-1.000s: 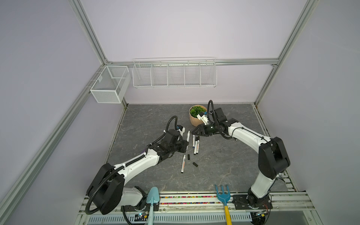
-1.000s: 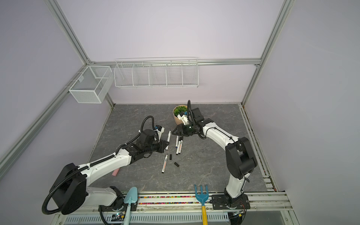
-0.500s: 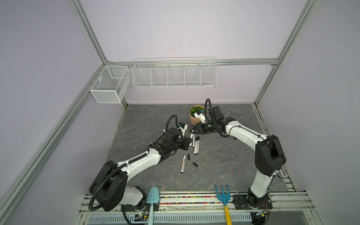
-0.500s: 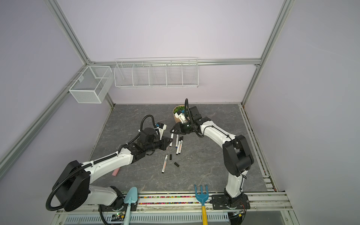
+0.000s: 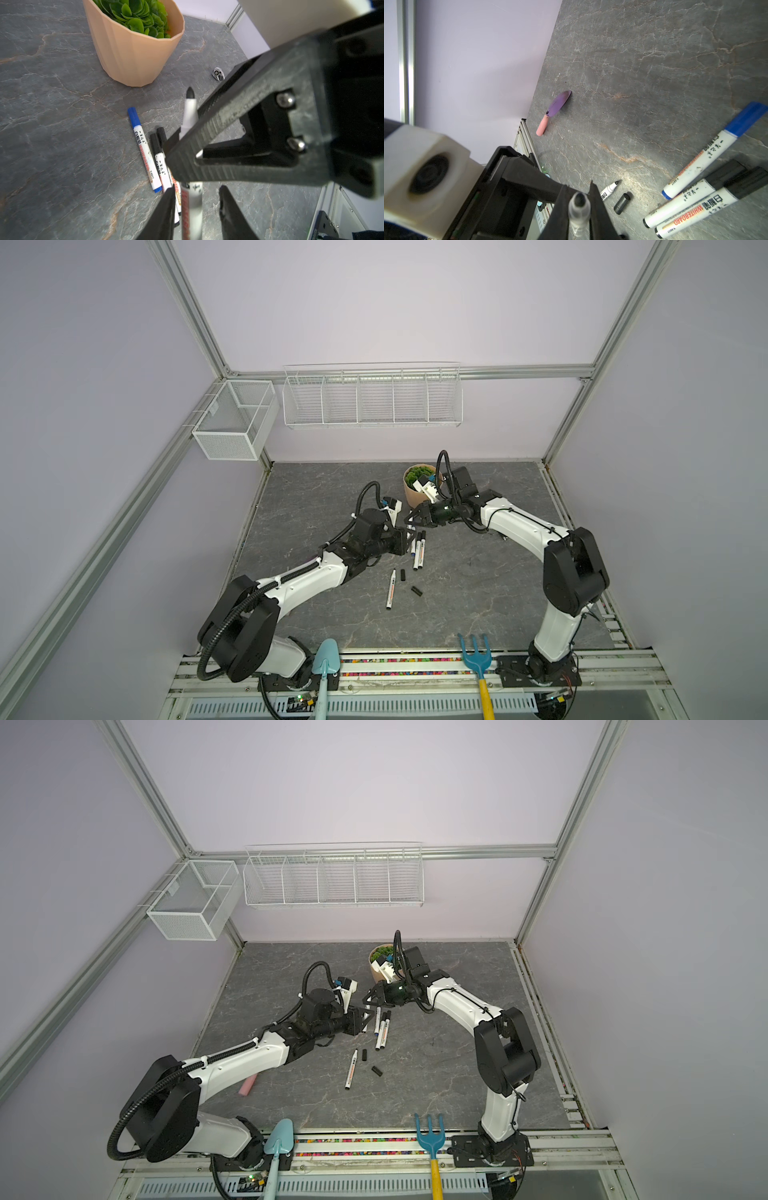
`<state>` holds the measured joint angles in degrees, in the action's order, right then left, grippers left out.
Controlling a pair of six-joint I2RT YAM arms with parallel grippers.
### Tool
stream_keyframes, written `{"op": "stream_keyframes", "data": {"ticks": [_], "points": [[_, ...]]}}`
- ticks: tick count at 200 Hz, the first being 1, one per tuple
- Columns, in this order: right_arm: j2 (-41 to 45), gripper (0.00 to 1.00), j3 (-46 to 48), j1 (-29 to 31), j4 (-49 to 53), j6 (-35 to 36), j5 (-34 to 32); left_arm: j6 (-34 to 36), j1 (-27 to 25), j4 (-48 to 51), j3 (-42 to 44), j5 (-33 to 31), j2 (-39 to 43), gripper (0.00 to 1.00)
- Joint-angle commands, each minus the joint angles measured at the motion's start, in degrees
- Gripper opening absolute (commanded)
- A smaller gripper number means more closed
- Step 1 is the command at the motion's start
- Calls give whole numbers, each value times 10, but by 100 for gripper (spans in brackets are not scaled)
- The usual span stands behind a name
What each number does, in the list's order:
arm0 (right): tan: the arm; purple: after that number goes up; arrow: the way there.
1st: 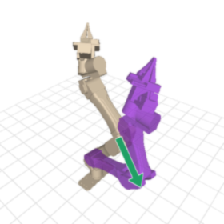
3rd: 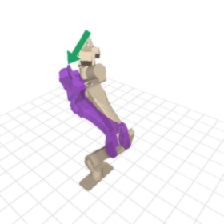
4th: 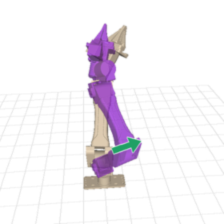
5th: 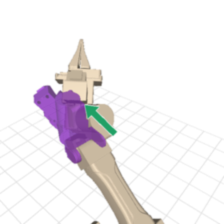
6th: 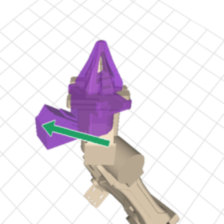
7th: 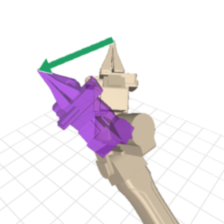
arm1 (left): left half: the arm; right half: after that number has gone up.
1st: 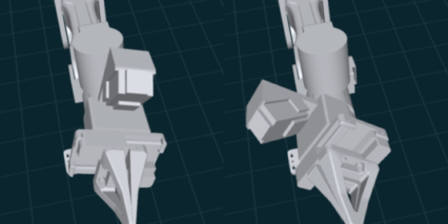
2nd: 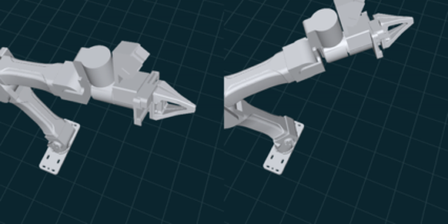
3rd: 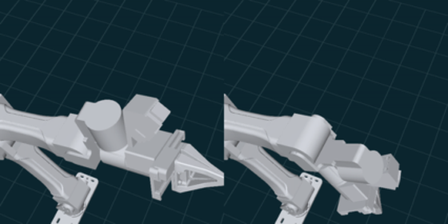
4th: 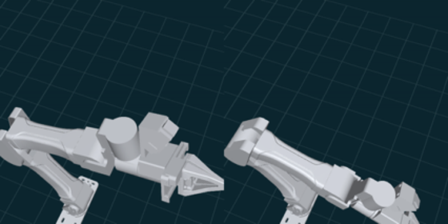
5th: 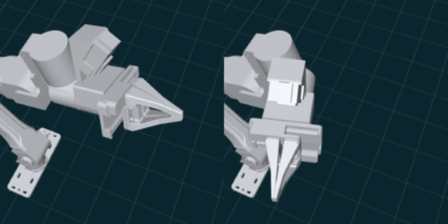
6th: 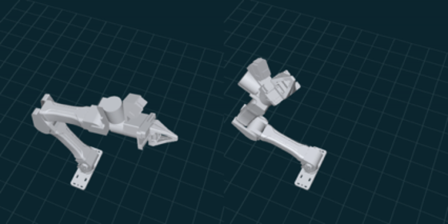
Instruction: Insert the pens into the pen caps
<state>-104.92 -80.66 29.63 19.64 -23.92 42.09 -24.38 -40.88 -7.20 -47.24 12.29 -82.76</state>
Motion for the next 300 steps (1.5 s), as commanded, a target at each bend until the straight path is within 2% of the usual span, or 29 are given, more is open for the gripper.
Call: {"op": "stream_keyframes", "data": {"ticks": [1,39,54,69,81,96,106,118,151,180,198,236,300], "points": [[8,14,-3,2,0,6,12,0,-1,-13,-21,8,-15,31],[10,13,-2,2,-1,6,14,4,-1,-9,-28,15,-25,25],[10,13,-2,2,0,6,14,5,-1,-10,-28,16,-25,17],[10,13,-2,2,0,6,15,5,-1,-13,-27,21,-23,0],[10,14,-3,2,6,10,13,2,-1,-12,-25,20,-20,0],[15,24,-4,3,27,27,5,-8,0,-7,-18,-2,-14,0],[21,32,-4,4,53,49,-8,-22,3,6,-12,-42,-9,0],[29,37,-2,10,94,86,-30,-52,8,30,-3,-111,0,0],[25,38,0,50,218,194,-128,-126,16,78,32,-287,39,0],[-8,38,15,110,242,223,-156,-155,19,119,46,-373,72,0],[-42,39,1,145,258,236,-196,-159,20,126,53,-390,88,0],[-114,40,-53,159,289,230,-254,-155,22,128,67,-394,111,0],[-184,42,-110,174,316,218,-286,-149,25,144,90,-405,150,0]]}}
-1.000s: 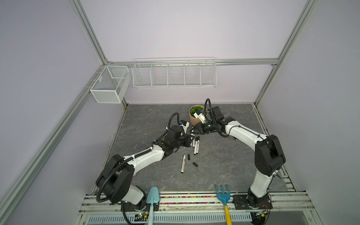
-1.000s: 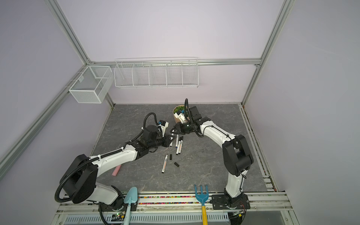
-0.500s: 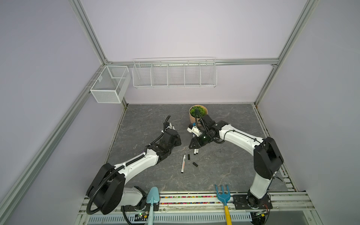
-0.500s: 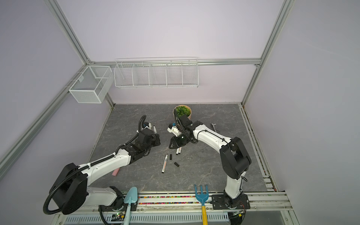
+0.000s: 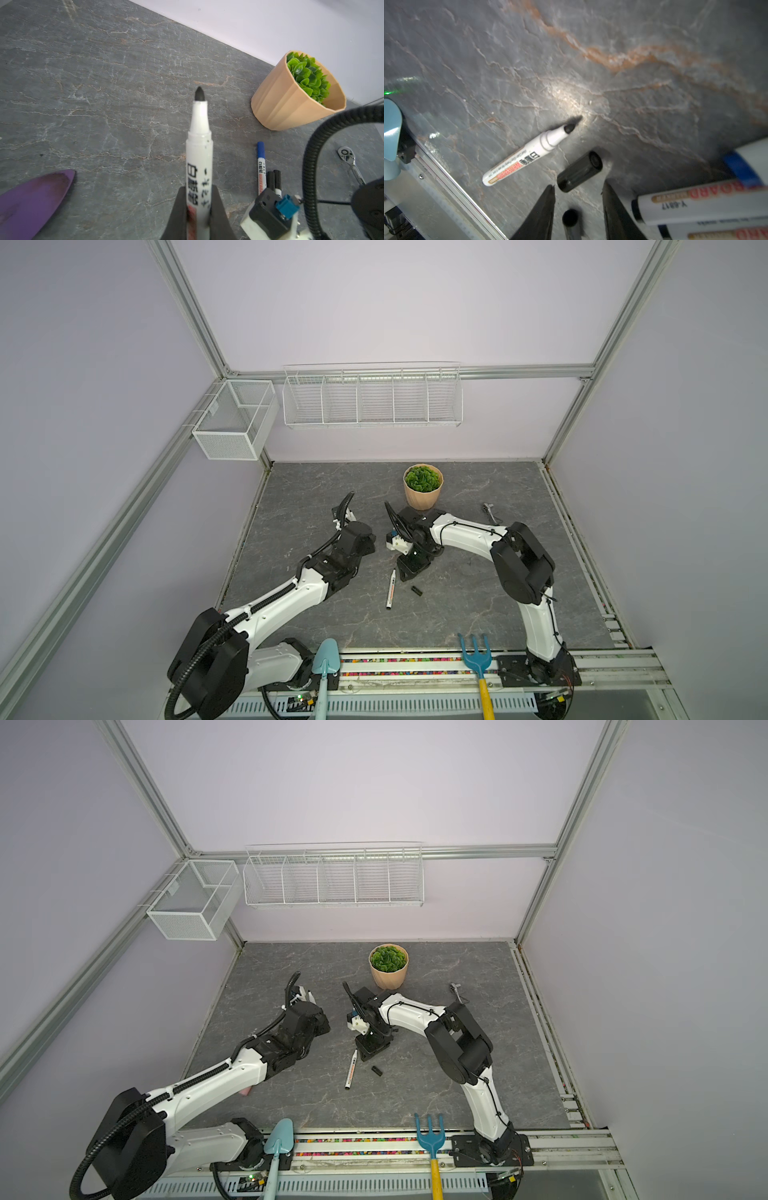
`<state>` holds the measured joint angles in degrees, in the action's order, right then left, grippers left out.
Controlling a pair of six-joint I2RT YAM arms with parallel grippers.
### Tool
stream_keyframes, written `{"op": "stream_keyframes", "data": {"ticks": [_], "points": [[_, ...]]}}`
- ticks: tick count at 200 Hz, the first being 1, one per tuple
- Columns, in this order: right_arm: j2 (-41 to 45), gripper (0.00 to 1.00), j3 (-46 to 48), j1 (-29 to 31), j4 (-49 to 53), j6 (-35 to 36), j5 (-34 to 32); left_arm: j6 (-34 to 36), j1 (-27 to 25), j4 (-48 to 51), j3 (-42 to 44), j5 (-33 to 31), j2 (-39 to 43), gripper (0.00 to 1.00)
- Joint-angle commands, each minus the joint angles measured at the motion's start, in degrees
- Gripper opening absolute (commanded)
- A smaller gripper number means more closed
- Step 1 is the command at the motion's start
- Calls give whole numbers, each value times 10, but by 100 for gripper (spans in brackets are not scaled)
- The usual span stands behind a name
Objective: Insert the pens into the pen caps
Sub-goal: 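Grasp a black cap with the right gripper and lift it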
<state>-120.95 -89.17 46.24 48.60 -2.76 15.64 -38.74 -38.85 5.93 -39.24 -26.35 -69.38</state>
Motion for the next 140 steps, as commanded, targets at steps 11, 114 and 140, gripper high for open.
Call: {"op": "stream_keyframes", "data": {"ticks": [11,114,140], "points": [[-32,42,-35,10,29,5,-22,0,5,16,12,-18,20,0],[-122,35,-131,67,117,29,-210,20,11,26,31,-16,57,0],[-126,30,-132,72,107,39,-207,16,11,23,33,-8,55,0]]}}
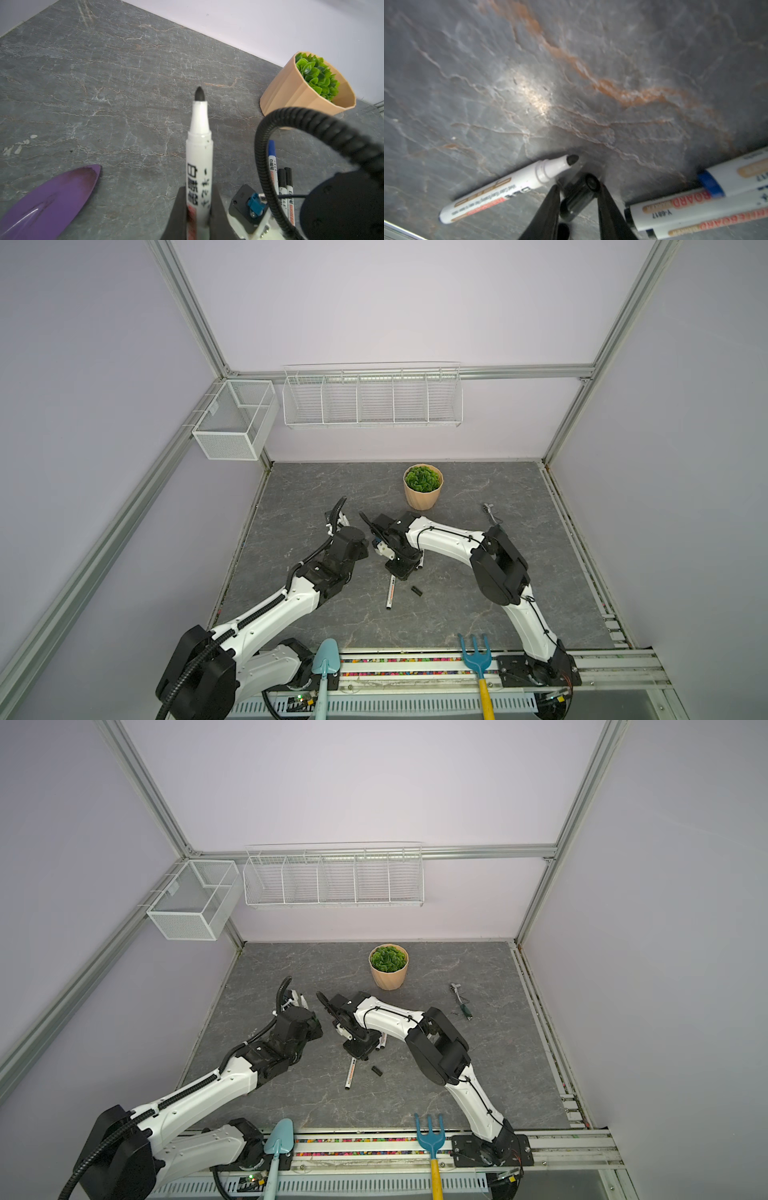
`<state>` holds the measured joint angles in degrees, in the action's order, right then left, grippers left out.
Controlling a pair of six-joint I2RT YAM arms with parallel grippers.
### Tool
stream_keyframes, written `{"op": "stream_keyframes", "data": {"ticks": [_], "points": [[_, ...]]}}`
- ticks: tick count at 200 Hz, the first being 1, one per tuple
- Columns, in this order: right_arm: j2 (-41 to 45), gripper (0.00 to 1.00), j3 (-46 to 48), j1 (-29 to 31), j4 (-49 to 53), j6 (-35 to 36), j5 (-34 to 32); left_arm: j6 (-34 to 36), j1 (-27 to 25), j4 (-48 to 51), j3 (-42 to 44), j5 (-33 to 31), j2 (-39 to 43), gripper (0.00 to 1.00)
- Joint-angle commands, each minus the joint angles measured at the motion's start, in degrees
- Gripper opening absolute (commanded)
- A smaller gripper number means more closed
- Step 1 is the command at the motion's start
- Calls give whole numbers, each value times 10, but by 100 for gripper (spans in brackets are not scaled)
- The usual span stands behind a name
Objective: Insert the pens into the pen caps
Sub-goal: 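Grasp a black cap with the right gripper and lift it, then bring the black cap above the white marker tip held by the left gripper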
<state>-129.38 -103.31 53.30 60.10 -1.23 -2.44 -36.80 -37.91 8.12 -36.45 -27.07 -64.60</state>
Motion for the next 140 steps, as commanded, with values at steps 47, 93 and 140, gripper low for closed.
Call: {"op": "stream_keyframes", "data": {"ticks": [47,93,140], "points": [[-2,15,26,-2,-48,31,7,18,2,-7,0,22,4,0],[131,11,61,-61,-145,-18,119,77,2,-47,-3,126,-2,0],[274,11,121,-161,-266,-88,227,112,1,-164,4,339,-31,0]]}}
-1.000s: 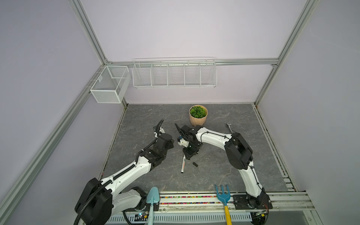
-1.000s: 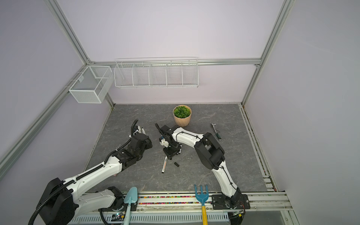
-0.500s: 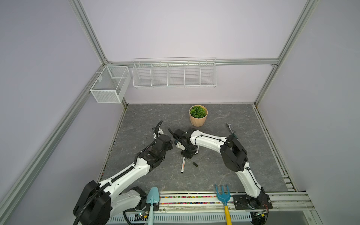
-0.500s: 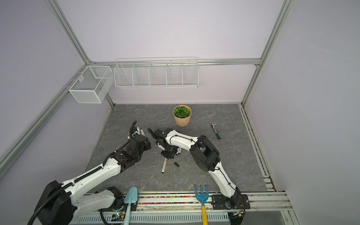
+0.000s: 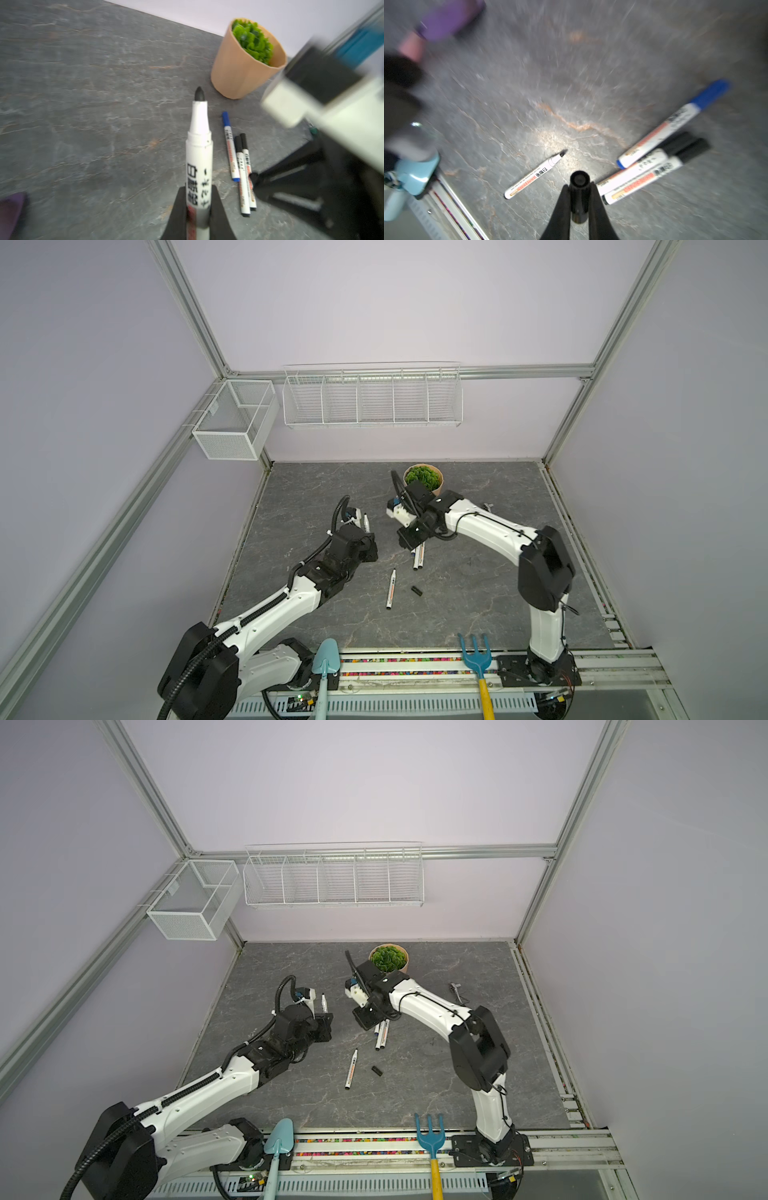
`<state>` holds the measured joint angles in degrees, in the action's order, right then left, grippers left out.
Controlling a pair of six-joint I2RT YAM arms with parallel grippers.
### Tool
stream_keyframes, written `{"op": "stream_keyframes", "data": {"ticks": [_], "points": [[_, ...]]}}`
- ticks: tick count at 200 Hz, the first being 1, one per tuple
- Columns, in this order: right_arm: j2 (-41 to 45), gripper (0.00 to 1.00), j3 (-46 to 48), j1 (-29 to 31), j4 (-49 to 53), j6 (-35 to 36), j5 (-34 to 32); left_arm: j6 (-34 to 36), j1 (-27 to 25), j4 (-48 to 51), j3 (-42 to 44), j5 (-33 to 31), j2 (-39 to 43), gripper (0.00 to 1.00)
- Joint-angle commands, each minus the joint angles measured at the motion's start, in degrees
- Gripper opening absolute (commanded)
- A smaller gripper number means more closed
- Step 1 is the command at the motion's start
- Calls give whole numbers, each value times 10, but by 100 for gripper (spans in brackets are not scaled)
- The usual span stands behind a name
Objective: Insert the pens into the pen caps
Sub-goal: 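Bring the black cap above the white marker tip held by the left gripper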
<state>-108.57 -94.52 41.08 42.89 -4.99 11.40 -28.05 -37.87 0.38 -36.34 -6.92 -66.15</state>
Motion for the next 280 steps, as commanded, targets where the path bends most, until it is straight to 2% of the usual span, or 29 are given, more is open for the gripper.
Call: {"op": "stream_keyframes", "data": {"ticks": [1,21,40,79,186,280], "points": [[68,11,35,-41,-98,-52,93,24,0,-90,3,141,-16,0],[101,12,77,-70,-181,-100,166,26,-8,-130,3,189,-30,0],[112,12,95,-79,-223,-126,212,42,-18,-137,-5,209,-38,0],[115,13,113,-80,-280,-155,263,49,-22,-139,-20,232,-54,0],[89,13,115,-78,-269,-152,253,52,-24,-143,-15,231,-47,0],[106,13,130,-73,-245,-136,252,48,-23,-148,-11,217,-45,0]]}}
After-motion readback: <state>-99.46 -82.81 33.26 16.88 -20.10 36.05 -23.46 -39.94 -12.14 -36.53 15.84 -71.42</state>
